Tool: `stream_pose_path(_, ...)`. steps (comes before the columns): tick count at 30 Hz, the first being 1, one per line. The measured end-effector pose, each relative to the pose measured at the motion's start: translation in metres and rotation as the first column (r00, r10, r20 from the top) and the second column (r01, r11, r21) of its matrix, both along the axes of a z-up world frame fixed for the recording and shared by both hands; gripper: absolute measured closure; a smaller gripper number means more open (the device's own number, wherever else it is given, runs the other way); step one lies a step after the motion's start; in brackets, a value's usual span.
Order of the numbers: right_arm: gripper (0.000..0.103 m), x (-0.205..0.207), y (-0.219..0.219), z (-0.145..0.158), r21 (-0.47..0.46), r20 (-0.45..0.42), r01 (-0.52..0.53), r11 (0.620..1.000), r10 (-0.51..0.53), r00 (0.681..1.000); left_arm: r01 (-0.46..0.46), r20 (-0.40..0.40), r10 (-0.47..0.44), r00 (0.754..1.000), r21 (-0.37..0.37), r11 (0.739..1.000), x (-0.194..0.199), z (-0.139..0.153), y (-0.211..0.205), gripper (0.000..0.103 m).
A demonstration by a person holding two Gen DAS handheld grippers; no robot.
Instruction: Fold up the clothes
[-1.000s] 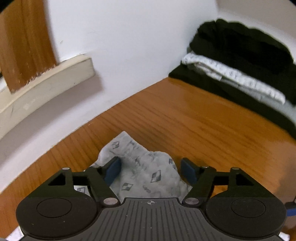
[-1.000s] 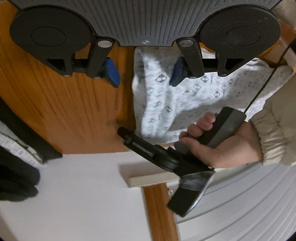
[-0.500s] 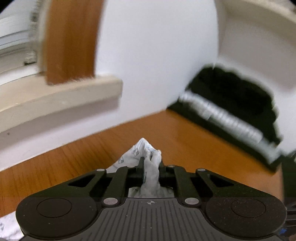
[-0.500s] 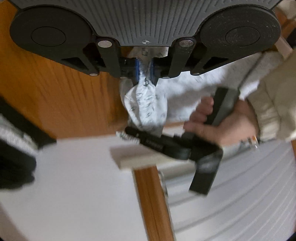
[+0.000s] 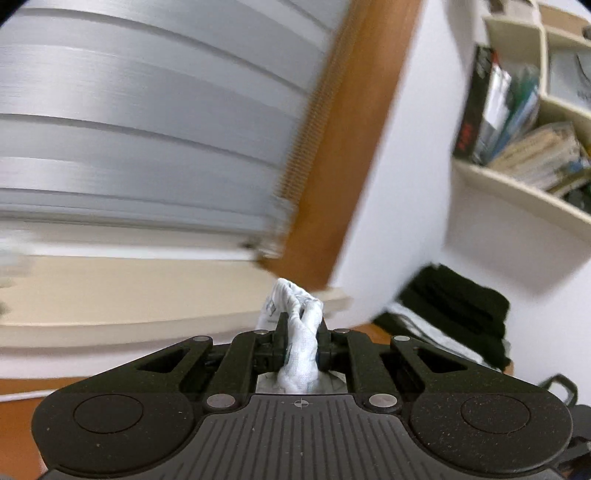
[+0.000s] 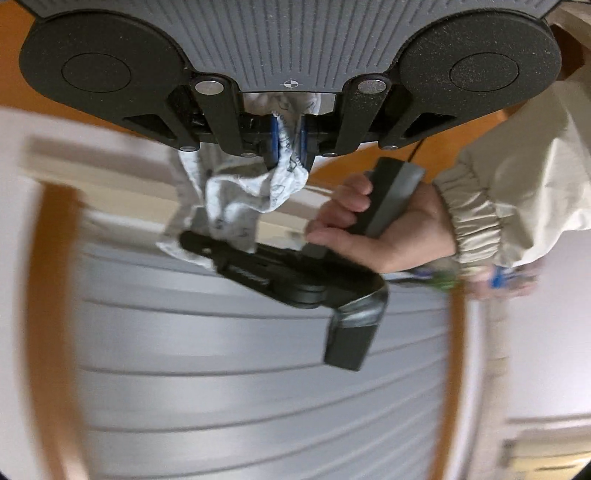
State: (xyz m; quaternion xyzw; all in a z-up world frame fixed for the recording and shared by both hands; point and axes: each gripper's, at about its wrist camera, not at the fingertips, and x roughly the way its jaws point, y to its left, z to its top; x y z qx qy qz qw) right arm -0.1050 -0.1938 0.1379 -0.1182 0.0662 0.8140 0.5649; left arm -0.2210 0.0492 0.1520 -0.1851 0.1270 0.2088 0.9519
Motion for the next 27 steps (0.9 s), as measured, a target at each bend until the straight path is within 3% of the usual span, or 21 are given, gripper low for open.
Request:
stream_pose_path(4, 0.091, -0.065, 0.037, -0.014, -0.046, 0.039, -0.116, 0.992, 0.118, 0.992, -0.111, -0.051, 0.107, 0.993, -0.082, 0.990, -0.055, -0.031, 0.029, 0.090)
stream_pose_path(6, 0.090, -0.088, 0.056, -0.028, -0.097, 0.045, -0.140, 0.985, 0.145, 0.988, -0.167, -0.080, 0.158, 0.984, -0.121, 0.979, -0.083, -0.046, 0.044, 0.085)
stream_pose_path(9, 0.074, -0.108, 0.077, -0.054, -0.198, 0.027, -0.180, 0.964, 0.189, 0.982, -0.252, -0.114, 0.234, 0.965, -0.177, 0.951, -0.118, -0.072, 0.064, 0.060)
stream_pose_path(11, 0.056, -0.113, 0.078, -0.066, -0.234, 0.019, -0.205, 0.950, 0.216, 0.976, -0.281, -0.122, 0.261, 0.958, -0.201, 0.938, -0.131, -0.085, 0.069, 0.050)
stream_pose_path(13, 0.048, -0.110, 0.068, -0.069, -0.233, 0.021, -0.212, 0.949, 0.223, 0.975, -0.291, -0.126, 0.270, 0.955, -0.205, 0.934, -0.141, -0.091, 0.072, 0.046)
stream_pose_path(15, 0.047, -0.097, 0.055, -0.067, -0.233, -0.002, -0.223, 0.947, 0.229, 0.973, -0.301, -0.130, 0.279, 0.952, -0.210, 0.930, -0.150, -0.098, 0.074, 0.045)
stream_pose_path(18, 0.047, -0.067, 0.046, -0.061, -0.218, -0.039, -0.190, 0.957, 0.186, 0.982, -0.298, -0.124, 0.277, 0.953, -0.208, 0.931, -0.160, -0.103, 0.074, 0.035)
stream_pose_path(23, 0.047, -0.024, 0.056, -0.059, -0.193, -0.083, -0.085, 0.977, 0.070, 0.994, -0.288, -0.120, 0.267, 0.956, -0.215, 0.933, -0.163, -0.107, 0.071, 0.035)
stream_pose_path(27, 0.047, -0.020, 0.058, -0.064, -0.204, -0.071, -0.082, 0.976, 0.068, 0.995, -0.282, -0.130, 0.259, 0.957, -0.212, 0.936, -0.164, -0.110, 0.067, 0.033)
